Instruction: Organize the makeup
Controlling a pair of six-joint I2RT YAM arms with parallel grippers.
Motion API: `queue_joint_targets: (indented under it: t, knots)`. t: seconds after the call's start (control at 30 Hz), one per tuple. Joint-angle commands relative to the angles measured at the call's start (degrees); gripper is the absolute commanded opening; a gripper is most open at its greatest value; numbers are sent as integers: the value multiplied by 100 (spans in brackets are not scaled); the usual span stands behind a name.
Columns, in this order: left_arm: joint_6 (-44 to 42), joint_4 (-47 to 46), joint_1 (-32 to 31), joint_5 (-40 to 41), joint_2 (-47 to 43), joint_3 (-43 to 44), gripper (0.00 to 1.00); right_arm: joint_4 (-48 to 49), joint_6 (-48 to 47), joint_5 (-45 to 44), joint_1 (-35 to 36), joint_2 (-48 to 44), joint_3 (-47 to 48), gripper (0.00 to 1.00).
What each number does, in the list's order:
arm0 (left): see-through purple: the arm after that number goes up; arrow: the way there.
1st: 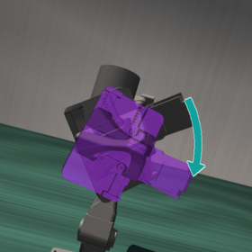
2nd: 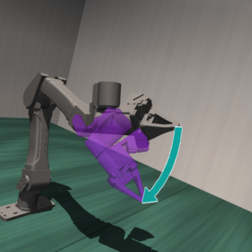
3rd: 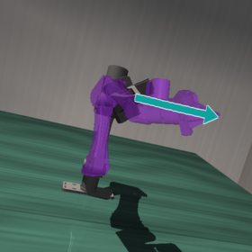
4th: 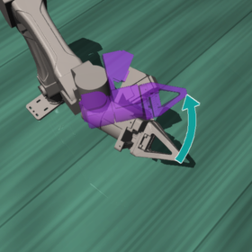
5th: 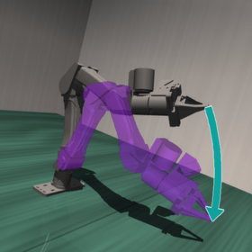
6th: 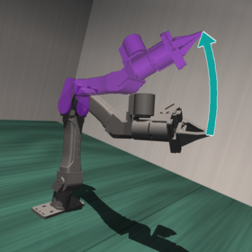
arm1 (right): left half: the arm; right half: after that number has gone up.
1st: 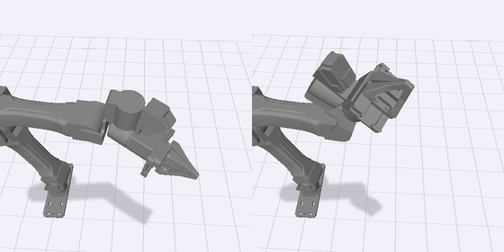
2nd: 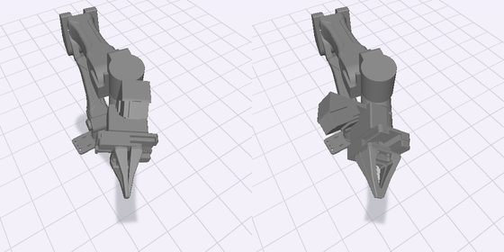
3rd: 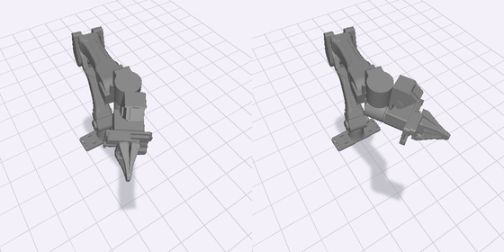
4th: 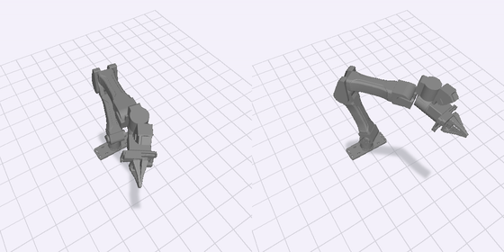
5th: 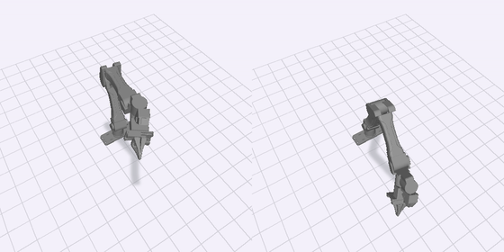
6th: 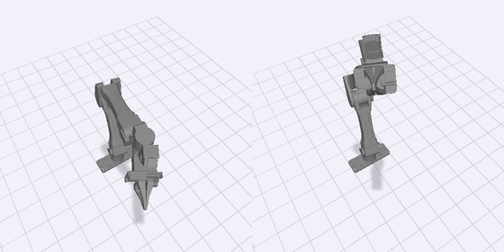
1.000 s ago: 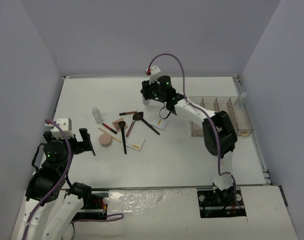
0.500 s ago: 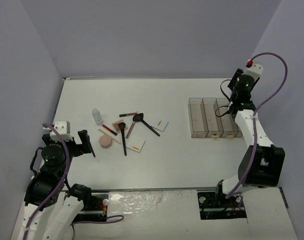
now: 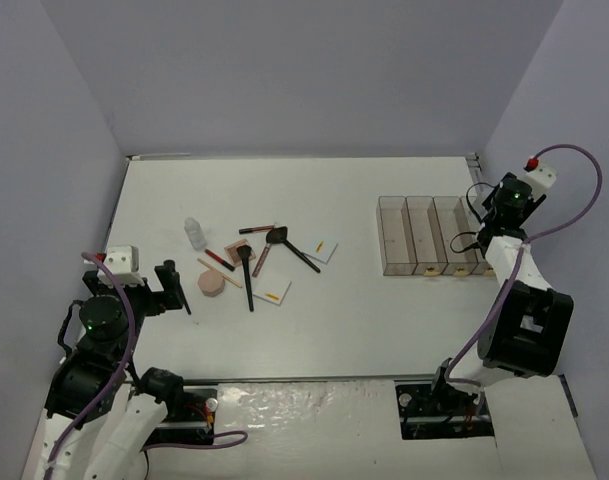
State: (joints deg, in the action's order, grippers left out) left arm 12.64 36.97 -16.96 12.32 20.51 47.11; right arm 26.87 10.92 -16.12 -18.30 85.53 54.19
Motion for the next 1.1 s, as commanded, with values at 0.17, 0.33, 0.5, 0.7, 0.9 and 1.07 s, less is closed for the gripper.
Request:
queue_joint_targets:
  t: [0.17, 0.33, 0.5, 0.7, 0.9, 1.07]
  knots:
    - [1, -380, -97, 43, 222, 79, 97, 1804, -236, 311, 23, 746, -195, 0]
    - [-15, -375, -90, 97, 291, 88, 97, 1991, -415, 598, 20, 1098, -49, 0]
    - [-25, -384, -80, 104, 360, 96, 97, 2199, -364, 752, -36, 1188, -140, 0]
    - [-18, -385, -78, 86, 385, 96, 97, 2374, -249, 762, -50, 1203, -358, 4]
    - [-16, -392, -80, 52, 392, 88, 97, 2199, -205, 717, -50, 1124, -271, 50]
    - [-16, -384, -80, 60, 357, 88, 97, 1683, -178, 584, -24, 896, 37, 89]
